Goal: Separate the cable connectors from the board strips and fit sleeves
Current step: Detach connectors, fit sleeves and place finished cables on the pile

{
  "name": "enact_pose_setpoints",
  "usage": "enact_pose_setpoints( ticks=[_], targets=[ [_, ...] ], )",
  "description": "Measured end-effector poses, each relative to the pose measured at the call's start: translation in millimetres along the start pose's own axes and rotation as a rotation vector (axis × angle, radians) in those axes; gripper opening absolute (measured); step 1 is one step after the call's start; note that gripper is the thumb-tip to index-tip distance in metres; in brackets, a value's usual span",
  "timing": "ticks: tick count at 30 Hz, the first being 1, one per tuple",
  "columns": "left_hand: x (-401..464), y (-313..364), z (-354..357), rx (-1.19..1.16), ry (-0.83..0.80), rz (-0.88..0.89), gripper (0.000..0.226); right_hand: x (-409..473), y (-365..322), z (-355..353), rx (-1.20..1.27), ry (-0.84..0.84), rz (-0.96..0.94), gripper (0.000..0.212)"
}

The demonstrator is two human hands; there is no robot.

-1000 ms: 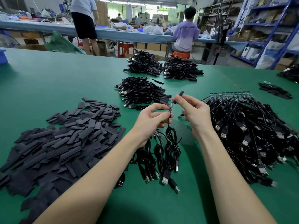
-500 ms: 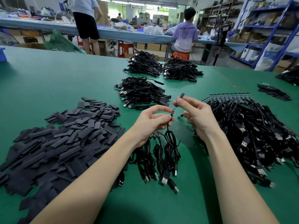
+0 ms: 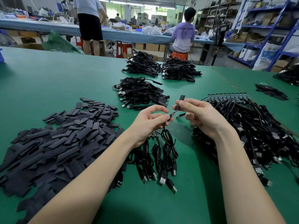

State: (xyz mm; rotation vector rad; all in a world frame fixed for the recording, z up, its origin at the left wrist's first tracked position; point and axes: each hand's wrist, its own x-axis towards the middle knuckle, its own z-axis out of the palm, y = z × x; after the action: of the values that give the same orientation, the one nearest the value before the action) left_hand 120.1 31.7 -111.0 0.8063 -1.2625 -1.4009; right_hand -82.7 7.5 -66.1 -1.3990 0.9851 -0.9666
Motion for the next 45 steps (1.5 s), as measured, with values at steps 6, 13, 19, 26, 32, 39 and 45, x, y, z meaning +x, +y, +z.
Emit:
enact_pose_setpoints(
  ticks=[6,13,19,26,32,39,45],
  targets=[
    [-2,3,0,-0.05,-0.029,-0.011,0.012,-2,-14,-4,-0.15,0.003,-0.067,0.046],
    [-2,4,-2,-0.131,-0.006,-0.015,0.012,-1,-5,9,-0.066,0.049,-0.069,0.036],
    [-2,5,-1,-0.149,-0.018,-0.026,0.022,3,8,8,0.058,0.023,-0.118,0.036],
    [-3,5,-1,-0.173,0.005,-0.017,0.01,6,19,17,0.111,0.027,-0.116,0.027],
    [-1,2,5,-0.033,0.076,0.012,0.007,9,20,21,0.086,0.243,-0.076,0.026],
    [0,0,7,0.066,0.204,0.06,0.015,11,23,24,0.084,0.301,-0.069,0.025],
    [1,-2,8,0.139,0.243,0.118,0.016,13,27,24,0.112,0.289,-0.064,0.02]
  ],
)
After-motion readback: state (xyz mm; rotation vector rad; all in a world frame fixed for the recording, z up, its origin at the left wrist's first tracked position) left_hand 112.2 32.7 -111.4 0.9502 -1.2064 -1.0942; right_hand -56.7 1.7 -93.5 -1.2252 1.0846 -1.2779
